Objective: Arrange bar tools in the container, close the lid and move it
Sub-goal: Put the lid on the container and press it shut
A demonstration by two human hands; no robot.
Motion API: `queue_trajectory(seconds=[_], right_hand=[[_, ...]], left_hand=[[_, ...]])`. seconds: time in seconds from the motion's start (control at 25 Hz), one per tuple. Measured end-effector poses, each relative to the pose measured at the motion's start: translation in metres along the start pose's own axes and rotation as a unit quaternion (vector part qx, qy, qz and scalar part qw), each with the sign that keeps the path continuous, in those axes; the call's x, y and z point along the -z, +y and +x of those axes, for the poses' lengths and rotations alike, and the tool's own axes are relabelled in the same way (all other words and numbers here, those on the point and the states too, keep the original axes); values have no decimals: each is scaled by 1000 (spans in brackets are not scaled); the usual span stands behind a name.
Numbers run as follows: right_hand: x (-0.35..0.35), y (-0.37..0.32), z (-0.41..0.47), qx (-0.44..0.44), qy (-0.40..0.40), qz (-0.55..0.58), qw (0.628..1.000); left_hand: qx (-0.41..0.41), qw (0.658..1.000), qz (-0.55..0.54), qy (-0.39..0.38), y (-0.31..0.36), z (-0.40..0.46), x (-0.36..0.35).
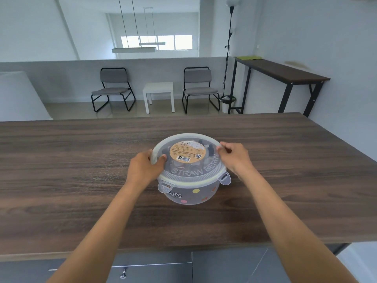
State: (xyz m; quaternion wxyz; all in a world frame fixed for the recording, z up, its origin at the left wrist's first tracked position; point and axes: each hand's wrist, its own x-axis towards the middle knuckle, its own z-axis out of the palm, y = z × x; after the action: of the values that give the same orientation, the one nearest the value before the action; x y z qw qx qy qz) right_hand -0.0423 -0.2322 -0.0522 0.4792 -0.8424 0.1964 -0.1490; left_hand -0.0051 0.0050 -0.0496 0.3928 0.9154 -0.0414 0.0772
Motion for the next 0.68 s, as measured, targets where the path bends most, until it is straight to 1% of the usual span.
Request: queue_trajectory(seconds=[0.16, 0.28, 0.32, 0.4, 0.48, 0.52, 0.6, 0.68], right_hand=[[-1, 2, 0, -7, -2, 41, 999], [5, -1, -4, 30, -24, -16, 999], [6, 0, -8, 53, -33, -35, 997], [10, 4, -21, 137, -49, -52, 988], [16, 12, -36, 228, -76, -54, 969], [19, 18, -42, 261, -94, -64, 959], [27, 30, -49, 296, -112, -110, 942], [37, 38, -49, 300, -119, -159, 933]], left_hand=[[2, 1000, -12, -2, -2, 1, 0], [-8, 1000, 5, -13, 0, 1, 1], [-9, 1000, 13, -20, 1, 2, 2], [-25, 998, 47, -24, 3, 5, 2], [-57, 995, 81, -15, 12, 12, -1], [-74, 993, 91, -18, 20, 17, -3], [-112, 983, 125, -70, 39, 30, -11], [-126, 968, 166, -136, 53, 43, -20]])
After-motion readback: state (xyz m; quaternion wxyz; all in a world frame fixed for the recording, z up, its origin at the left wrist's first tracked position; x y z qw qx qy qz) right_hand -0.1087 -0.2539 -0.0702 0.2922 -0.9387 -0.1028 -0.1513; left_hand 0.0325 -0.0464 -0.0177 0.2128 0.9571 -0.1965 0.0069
